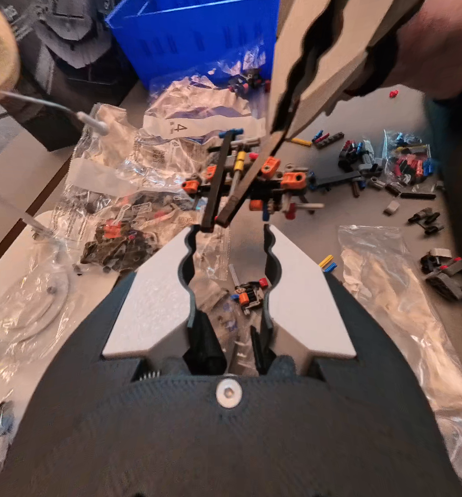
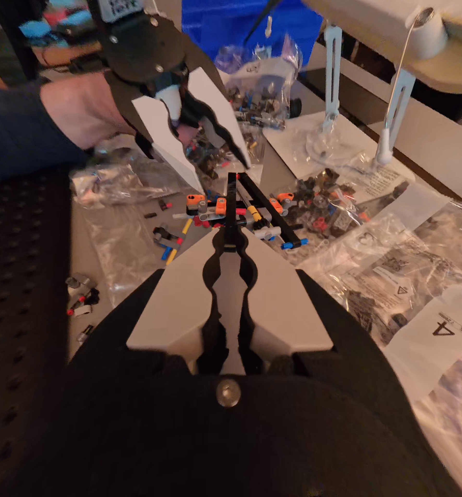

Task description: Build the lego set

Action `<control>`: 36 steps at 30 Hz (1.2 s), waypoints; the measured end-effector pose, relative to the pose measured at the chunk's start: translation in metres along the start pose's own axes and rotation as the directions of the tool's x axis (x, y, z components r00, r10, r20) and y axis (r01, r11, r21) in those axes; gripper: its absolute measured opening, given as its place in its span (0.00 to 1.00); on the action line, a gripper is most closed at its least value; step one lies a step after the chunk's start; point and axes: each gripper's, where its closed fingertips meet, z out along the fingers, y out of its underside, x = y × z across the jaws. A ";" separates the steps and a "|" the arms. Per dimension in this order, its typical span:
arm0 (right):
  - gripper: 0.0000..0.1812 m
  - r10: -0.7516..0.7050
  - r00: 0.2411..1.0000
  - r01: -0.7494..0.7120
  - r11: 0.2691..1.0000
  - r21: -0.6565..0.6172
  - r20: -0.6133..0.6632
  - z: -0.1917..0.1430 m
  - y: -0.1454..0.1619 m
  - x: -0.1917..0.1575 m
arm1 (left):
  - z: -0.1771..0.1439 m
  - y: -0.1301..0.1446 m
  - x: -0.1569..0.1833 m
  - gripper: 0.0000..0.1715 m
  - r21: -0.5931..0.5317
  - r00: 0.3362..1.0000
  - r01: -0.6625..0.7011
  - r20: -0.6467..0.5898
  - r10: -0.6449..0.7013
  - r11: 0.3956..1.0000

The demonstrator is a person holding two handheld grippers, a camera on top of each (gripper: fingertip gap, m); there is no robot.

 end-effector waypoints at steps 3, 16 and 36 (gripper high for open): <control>0.03 -0.021 0.999 0.018 0.999 0.050 0.050 -0.002 -0.008 -0.009 | 0.001 -0.001 -0.004 0.38 0.024 0.999 0.036 0.003 -0.036 0.999; 0.03 -0.071 0.972 0.040 0.989 0.141 0.225 -0.009 -0.020 -0.040 | 0.004 -0.020 0.014 0.19 0.171 0.996 0.010 -0.092 0.005 0.985; 0.03 -0.098 0.967 0.076 0.992 0.101 0.237 -0.001 -0.010 -0.043 | 0.002 -0.026 0.018 0.07 0.206 0.994 0.008 -0.108 0.014 0.979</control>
